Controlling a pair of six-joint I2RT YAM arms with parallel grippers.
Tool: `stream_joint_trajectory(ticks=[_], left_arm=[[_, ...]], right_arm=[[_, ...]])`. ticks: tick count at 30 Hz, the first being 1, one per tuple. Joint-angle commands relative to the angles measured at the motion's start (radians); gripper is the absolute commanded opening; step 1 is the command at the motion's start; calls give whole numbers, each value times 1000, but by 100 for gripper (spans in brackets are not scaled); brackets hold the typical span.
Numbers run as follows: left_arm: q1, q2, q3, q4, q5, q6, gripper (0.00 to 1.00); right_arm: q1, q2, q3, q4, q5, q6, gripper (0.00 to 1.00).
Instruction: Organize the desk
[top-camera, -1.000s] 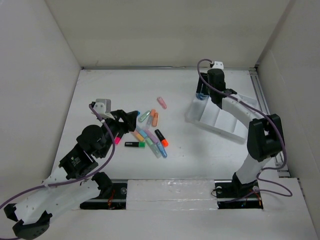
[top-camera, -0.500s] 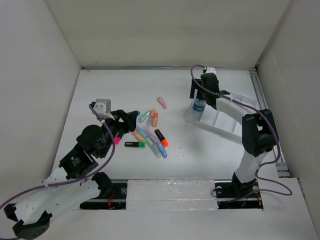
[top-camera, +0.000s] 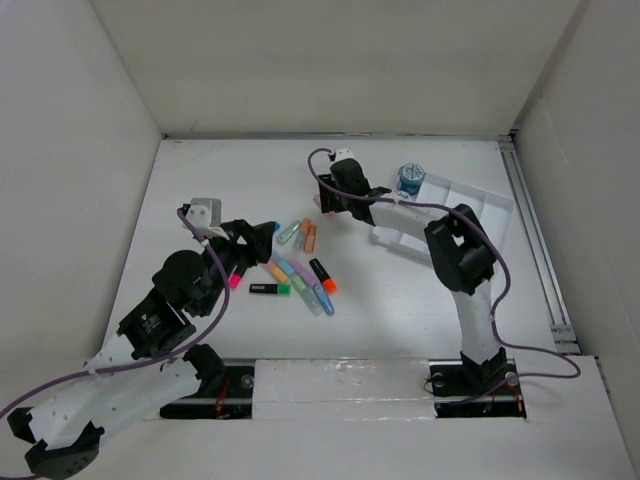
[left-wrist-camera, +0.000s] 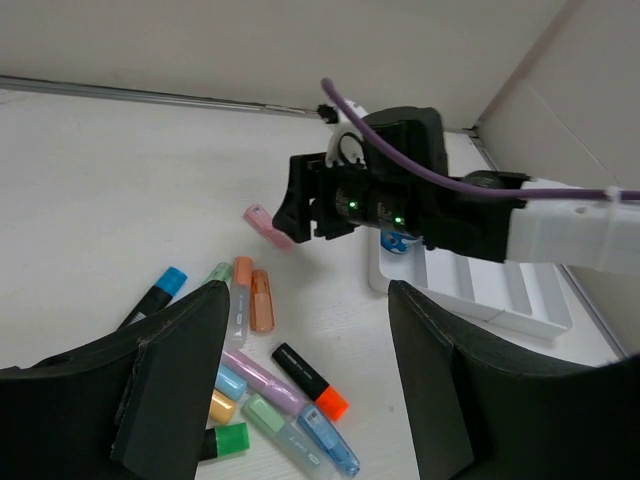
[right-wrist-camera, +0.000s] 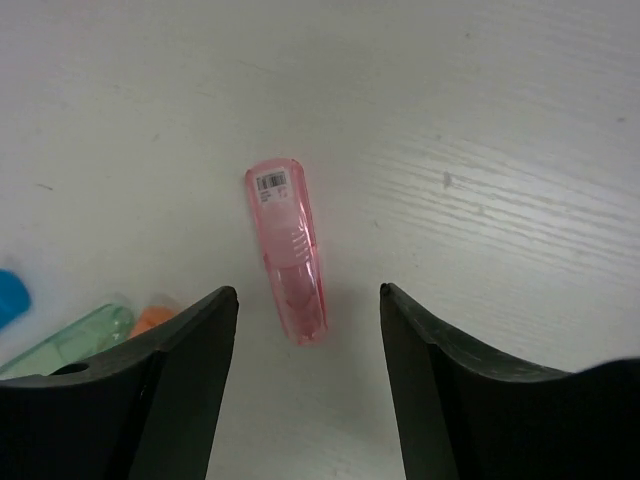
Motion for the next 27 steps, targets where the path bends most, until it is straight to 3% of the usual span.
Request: stream_joint_trajectory(ticks=[1,6,11,13,16,23,25,26,27], left_arm=[[2,-12,-13,47,-3,4,60],[2,-14,-14,45,-6,4,60],[2,-14,-13,45,-3,4,60],[2,-20,-13,45,-1,2,60],[2,-25,-13,48,-1,4,60],[2,-28,-14,48,2,2,60],[2,-26,-14,48,0,4,60],[2,-26,-14,45,0,4,60],[2,-26,-14,45,-1,4,60]], right_arm=[[-17,88,161,-99,-48,-10,65],[3,240,399,-231,-39,-39,65],[22,310,500,-317,7,-33,60],[32,304,462,-311,42,-32,42],[41,286,415,-271,66,-33,39],[74,252,333,-247,149,-46,63],[74,255,339,-257,136,-49,52],[74,255,341,-259,129,-49,36],[74,251,332,-253,131,-43,28]])
